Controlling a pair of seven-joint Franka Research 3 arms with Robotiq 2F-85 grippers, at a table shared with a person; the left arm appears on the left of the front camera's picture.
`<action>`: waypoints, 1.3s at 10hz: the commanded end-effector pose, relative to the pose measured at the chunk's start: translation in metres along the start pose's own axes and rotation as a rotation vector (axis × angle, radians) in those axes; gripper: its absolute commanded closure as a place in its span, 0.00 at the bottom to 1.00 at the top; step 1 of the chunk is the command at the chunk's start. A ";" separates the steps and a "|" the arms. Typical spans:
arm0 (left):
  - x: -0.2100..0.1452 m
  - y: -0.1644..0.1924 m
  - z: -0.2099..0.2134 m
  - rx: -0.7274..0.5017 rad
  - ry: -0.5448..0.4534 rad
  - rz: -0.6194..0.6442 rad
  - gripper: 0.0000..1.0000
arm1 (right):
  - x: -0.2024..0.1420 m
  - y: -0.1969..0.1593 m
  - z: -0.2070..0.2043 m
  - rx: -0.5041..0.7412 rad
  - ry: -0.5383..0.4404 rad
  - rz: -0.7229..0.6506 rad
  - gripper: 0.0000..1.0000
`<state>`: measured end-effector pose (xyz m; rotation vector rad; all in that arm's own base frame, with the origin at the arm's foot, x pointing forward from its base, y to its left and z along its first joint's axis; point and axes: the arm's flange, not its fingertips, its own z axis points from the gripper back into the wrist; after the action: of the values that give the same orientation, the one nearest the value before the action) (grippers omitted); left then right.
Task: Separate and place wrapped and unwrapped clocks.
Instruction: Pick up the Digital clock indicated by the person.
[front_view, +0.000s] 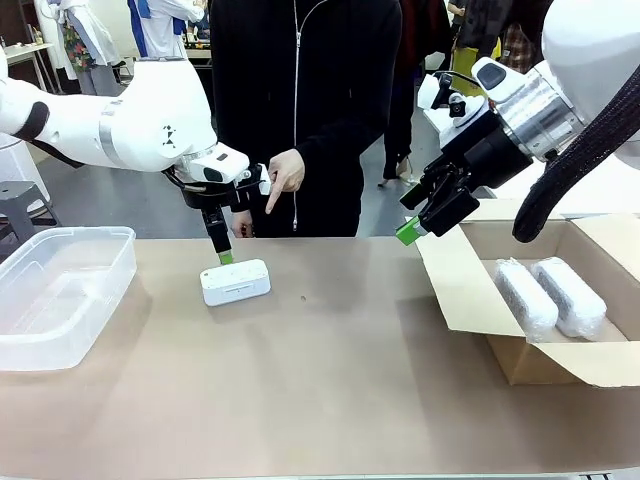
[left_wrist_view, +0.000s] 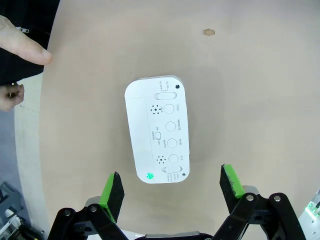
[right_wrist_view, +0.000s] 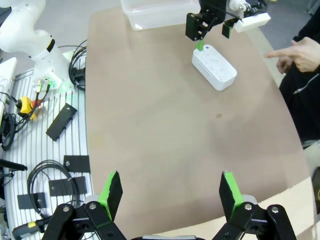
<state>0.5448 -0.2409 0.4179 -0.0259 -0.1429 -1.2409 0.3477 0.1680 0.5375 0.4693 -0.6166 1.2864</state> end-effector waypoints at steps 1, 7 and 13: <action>0.003 0.003 -0.008 0.002 -0.004 -0.021 0.00 | 0.001 -0.003 -0.001 0.018 -0.010 0.013 0.00; 0.013 0.027 -0.053 -0.024 0.029 -0.052 0.00 | 0.001 -0.003 -0.001 0.018 -0.010 0.013 0.00; 0.021 0.038 -0.078 -0.085 0.066 -0.067 0.00 | 0.001 -0.003 -0.001 0.018 -0.010 0.013 0.00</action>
<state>0.5845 -0.2548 0.3442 -0.0527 -0.0542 -1.2844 0.3477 0.1681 0.5374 0.4692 -0.6158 1.2865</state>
